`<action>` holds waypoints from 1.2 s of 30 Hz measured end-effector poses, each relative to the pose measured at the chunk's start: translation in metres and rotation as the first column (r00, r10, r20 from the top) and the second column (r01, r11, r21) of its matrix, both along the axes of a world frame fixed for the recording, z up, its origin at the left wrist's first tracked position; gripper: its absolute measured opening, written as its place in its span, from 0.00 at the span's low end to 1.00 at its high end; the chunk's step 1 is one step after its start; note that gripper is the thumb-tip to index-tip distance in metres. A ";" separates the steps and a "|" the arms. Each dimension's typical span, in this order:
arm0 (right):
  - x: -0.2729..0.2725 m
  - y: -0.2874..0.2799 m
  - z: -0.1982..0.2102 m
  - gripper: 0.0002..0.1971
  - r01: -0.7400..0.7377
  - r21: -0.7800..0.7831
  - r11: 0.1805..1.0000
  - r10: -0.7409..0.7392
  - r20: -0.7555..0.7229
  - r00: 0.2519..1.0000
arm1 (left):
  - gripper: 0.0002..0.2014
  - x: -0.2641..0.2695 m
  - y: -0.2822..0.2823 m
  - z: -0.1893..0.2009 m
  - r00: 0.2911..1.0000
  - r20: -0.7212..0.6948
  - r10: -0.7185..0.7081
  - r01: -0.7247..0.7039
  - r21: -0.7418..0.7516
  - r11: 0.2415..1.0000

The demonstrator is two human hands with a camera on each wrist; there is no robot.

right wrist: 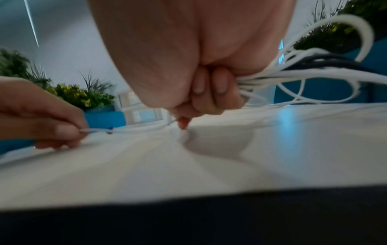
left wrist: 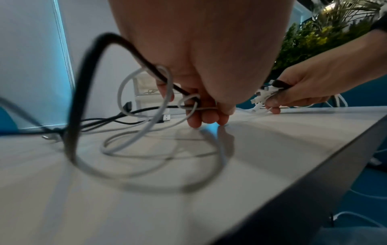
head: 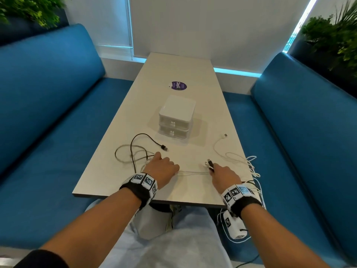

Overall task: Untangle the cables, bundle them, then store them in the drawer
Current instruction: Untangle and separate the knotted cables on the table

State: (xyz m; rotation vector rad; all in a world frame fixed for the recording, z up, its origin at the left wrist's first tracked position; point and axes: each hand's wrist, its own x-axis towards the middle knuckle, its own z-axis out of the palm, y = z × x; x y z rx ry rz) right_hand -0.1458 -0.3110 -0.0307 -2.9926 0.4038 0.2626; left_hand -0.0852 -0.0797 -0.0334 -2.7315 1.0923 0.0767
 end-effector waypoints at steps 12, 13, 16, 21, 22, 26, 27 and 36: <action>0.003 0.034 0.016 0.14 0.046 0.133 0.990 -0.076 0.231 0.970 | 0.12 0.000 -0.028 0.003 0.989 -0.053 0.138 -0.141 -0.061 0.988; 0.003 0.033 0.016 0.14 0.046 0.136 0.990 -0.075 0.216 0.974 | 0.12 0.002 -0.025 0.003 0.985 -0.061 0.162 -0.166 -0.065 0.984; 0.006 0.029 0.013 0.16 0.037 0.139 0.990 -0.060 0.168 0.984 | 0.13 0.005 -0.023 0.006 0.979 -0.062 0.196 -0.200 -0.079 0.977; 0.006 0.034 0.004 0.19 -0.023 0.179 0.984 0.008 0.083 0.997 | 0.12 0.006 -0.017 0.007 0.958 -0.077 0.274 -0.281 -0.084 0.956; 0.006 0.036 0.003 0.19 -0.025 0.191 0.981 0.009 0.085 0.996 | 0.11 0.006 -0.018 0.007 0.959 -0.085 0.271 -0.278 -0.092 0.956; 0.008 0.045 0.001 0.19 -0.074 0.269 0.960 0.050 0.096 0.994 | 0.10 0.001 -0.030 0.001 0.993 -0.104 0.061 -0.073 -0.120 0.990; 0.009 0.046 0.001 0.18 -0.078 0.303 0.950 0.052 0.093 0.994 | 0.10 0.000 -0.034 0.000 0.996 -0.087 0.017 -0.028 -0.127 0.992; 0.016 0.039 0.006 0.15 -0.139 0.267 0.954 0.139 0.019 0.990 | 0.08 0.006 -0.029 -0.009 0.999 0.017 -0.033 0.036 -0.192 0.981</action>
